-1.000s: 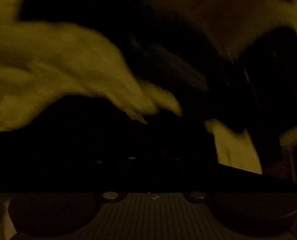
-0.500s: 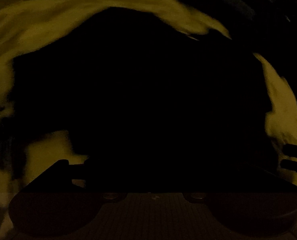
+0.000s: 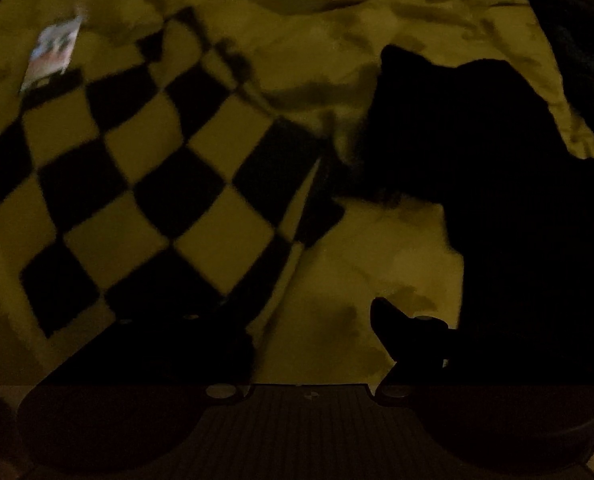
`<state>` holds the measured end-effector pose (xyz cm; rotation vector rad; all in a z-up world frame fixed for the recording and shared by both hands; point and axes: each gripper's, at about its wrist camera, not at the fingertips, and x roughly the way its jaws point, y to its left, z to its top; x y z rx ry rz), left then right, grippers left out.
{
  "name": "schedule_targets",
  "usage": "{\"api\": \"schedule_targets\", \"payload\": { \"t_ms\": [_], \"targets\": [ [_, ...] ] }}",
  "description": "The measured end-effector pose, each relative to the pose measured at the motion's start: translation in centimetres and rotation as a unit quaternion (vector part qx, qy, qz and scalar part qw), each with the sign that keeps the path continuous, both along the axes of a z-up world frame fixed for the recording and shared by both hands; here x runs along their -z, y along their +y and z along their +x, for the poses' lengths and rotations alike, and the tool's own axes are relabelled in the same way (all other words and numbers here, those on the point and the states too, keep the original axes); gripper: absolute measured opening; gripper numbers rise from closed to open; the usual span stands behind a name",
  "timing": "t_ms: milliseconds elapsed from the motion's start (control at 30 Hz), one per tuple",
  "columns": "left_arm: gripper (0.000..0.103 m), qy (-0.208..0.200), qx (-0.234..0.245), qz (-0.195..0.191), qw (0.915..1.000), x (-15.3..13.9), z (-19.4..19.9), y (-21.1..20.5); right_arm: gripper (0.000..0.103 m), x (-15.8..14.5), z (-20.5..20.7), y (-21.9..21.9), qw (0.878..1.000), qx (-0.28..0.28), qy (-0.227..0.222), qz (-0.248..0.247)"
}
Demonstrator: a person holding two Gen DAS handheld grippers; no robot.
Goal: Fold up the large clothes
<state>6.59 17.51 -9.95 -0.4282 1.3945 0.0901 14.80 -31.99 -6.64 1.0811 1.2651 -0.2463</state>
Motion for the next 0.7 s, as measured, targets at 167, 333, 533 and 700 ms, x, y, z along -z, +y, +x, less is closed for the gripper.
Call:
{"api": "schedule_targets", "payload": {
  "t_ms": [167, 333, 533, 700],
  "targets": [
    [0.103, 0.005, 0.009, -0.01, 0.9999, -0.1, -0.8, -0.3, 0.029, 2.4, 0.2, 0.2, 0.998, 0.043, 0.019, 0.038],
    [0.103, -0.003, 0.017, -0.013, 0.9998, -0.4, 0.2, -0.8, 0.011, -0.9, 0.4, -0.4, 0.997, 0.023, -0.069, 0.022],
    [0.103, -0.022, 0.034, -0.02, 0.999, -1.2, 2.1, -2.4, 0.011, -9.7, 0.7, -1.9, 0.978, -0.032, -0.205, 0.0],
    [0.103, -0.027, 0.064, -0.027, 0.9972, -1.4, 2.9, -4.7, 0.011, -13.6, -0.8, -5.4, 0.964, -0.048, -0.246, -0.093]
  ]
}}
